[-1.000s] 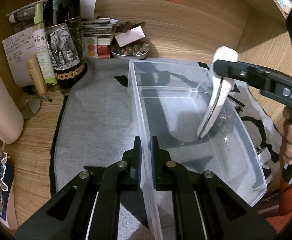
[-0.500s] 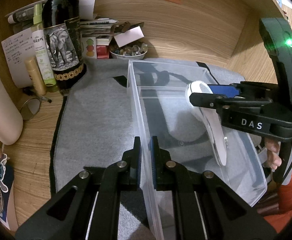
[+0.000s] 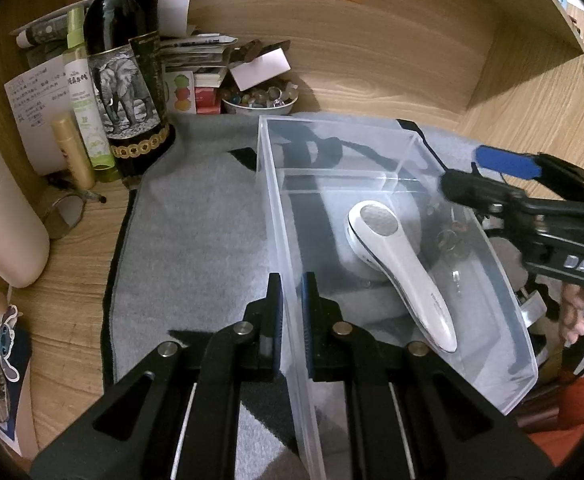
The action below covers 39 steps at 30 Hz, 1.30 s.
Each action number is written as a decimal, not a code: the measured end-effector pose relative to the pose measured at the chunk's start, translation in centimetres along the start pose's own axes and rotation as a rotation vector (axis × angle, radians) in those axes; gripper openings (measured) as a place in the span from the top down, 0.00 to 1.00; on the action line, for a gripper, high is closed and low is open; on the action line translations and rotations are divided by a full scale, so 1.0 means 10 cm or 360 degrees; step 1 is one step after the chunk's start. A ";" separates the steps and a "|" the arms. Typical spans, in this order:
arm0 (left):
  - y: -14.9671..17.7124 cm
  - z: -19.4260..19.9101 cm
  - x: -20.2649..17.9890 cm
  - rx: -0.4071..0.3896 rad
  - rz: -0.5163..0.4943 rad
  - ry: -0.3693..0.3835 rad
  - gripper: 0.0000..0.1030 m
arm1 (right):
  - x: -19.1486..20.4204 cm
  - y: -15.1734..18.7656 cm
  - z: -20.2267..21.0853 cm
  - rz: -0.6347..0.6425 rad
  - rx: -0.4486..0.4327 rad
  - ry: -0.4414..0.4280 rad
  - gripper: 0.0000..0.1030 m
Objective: Organize rigid objects
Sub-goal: 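Lower the white device into the clear box and open the right tool, then grasp the white plug adapter on the mat with the right tool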
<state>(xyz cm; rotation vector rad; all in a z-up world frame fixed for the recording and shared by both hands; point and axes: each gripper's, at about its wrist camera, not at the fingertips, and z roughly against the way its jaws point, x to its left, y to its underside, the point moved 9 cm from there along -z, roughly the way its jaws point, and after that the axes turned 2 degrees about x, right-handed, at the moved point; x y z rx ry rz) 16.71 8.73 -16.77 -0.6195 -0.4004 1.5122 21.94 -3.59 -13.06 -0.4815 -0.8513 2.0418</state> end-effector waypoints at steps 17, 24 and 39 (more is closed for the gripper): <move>0.03 0.04 0.00 0.0009 -0.0001 -0.0045 0.91 | -0.76 0.68 0.59 -0.0276 -0.0026 0.0315 0.21; 0.03 0.03 0.00 0.0020 -0.0011 -0.0065 0.91 | -0.98 1.09 0.77 -0.0386 0.0055 0.0419 0.21; 0.05 0.02 -0.03 0.0030 -0.0025 -0.0091 0.91 | -1.02 1.78 0.42 -0.0541 0.0332 0.0292 0.50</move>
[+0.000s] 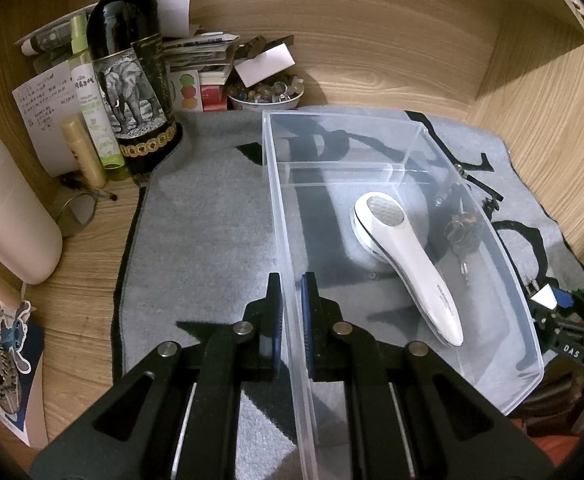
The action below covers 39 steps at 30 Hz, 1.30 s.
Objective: Organize rigid objects
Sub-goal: 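Grasp the white plug adapter on the mat with the right tool, then place the white plug adapter into the box beside the device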
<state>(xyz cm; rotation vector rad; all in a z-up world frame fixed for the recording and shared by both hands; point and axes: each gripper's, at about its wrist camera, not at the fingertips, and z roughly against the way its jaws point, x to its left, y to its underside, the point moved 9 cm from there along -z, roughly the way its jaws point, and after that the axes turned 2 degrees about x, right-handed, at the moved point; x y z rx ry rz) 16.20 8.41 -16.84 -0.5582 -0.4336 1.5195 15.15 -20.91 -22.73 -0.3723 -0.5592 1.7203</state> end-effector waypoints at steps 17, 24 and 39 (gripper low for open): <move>0.01 0.01 0.04 -0.0010 0.0020 0.0026 0.91 | 0.27 -0.59 0.35 0.0082 -0.0301 -0.0084 0.65; 0.00 0.01 0.03 -0.0011 0.0029 0.0036 0.91 | 0.56 -0.94 0.50 0.0152 -0.0431 -0.0160 0.65; -0.02 0.00 0.03 -0.0004 0.0040 0.0055 0.91 | 1.15 -1.36 0.49 0.0319 -0.0511 -0.0344 0.65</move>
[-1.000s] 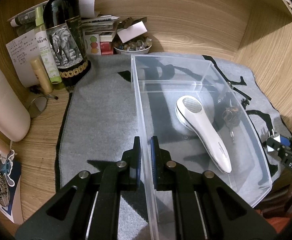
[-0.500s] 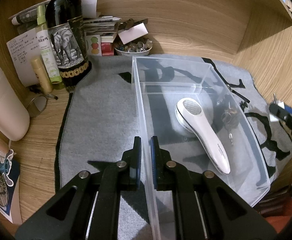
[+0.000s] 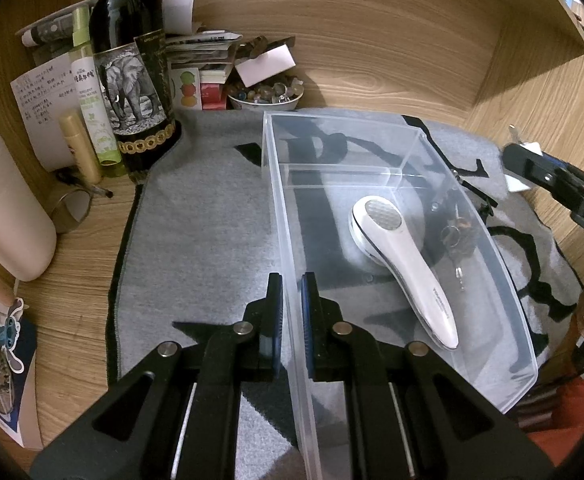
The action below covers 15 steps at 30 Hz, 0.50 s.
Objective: Organize rigid objects
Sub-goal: 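Place the white plug adapter into the box beside the device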
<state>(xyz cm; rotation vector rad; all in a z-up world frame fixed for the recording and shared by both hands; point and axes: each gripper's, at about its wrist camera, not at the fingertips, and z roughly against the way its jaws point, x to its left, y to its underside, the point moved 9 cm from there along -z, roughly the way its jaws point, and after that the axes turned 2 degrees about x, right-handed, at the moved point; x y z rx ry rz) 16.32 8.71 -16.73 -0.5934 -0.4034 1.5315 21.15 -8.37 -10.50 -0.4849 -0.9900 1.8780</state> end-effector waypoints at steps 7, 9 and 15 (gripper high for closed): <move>0.00 0.00 0.00 -0.0004 0.0000 0.0011 0.91 | 0.24 -0.05 -0.24 0.0112 0.0058 -0.0085 0.65; 0.00 0.00 0.00 -0.0004 0.0001 0.0015 0.91 | 0.28 -0.03 -0.31 0.0133 0.0090 -0.0098 0.65; 0.01 0.00 0.01 -0.0007 0.0007 0.0026 0.91 | 0.33 0.07 -0.57 0.0153 0.0225 -0.0091 0.65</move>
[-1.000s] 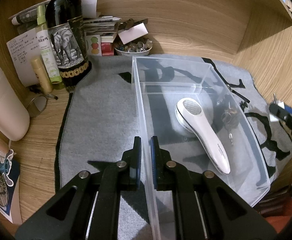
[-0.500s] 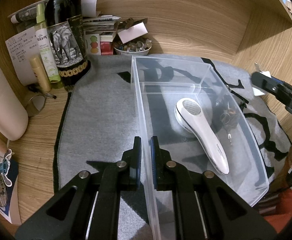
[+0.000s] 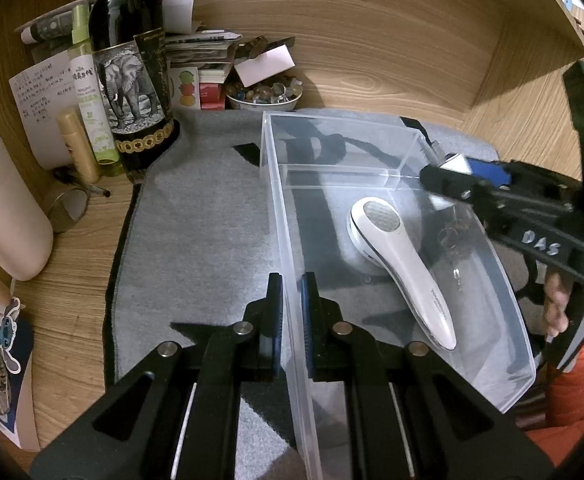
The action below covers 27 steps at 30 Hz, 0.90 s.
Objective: Organize rigid objects
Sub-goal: 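Place the white plug adapter into the box beside the device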
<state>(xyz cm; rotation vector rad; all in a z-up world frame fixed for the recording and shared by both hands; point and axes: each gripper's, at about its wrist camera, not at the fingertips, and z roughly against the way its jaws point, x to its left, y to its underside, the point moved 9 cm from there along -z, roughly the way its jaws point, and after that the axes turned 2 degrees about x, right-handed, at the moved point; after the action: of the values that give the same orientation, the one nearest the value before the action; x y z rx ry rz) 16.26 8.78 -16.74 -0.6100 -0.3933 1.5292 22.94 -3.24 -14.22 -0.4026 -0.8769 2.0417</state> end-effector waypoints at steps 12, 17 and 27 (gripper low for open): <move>0.00 0.00 0.01 -0.0006 -0.0005 0.0008 0.91 | 0.04 0.09 -0.16 0.0058 0.0107 0.0004 0.65; 0.00 -0.01 0.01 -0.0006 -0.0004 0.0008 0.91 | 0.06 0.09 -0.11 0.0050 0.0098 -0.0016 0.56; 0.00 -0.01 0.01 -0.0007 -0.0003 0.0008 0.91 | -0.04 0.05 0.22 0.0042 -0.0021 0.0083 0.31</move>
<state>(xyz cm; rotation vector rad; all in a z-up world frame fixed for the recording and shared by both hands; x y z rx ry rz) 16.35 8.84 -16.80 -0.6163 -0.3936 1.5250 21.65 -4.68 -13.03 -0.4748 -0.8581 2.0415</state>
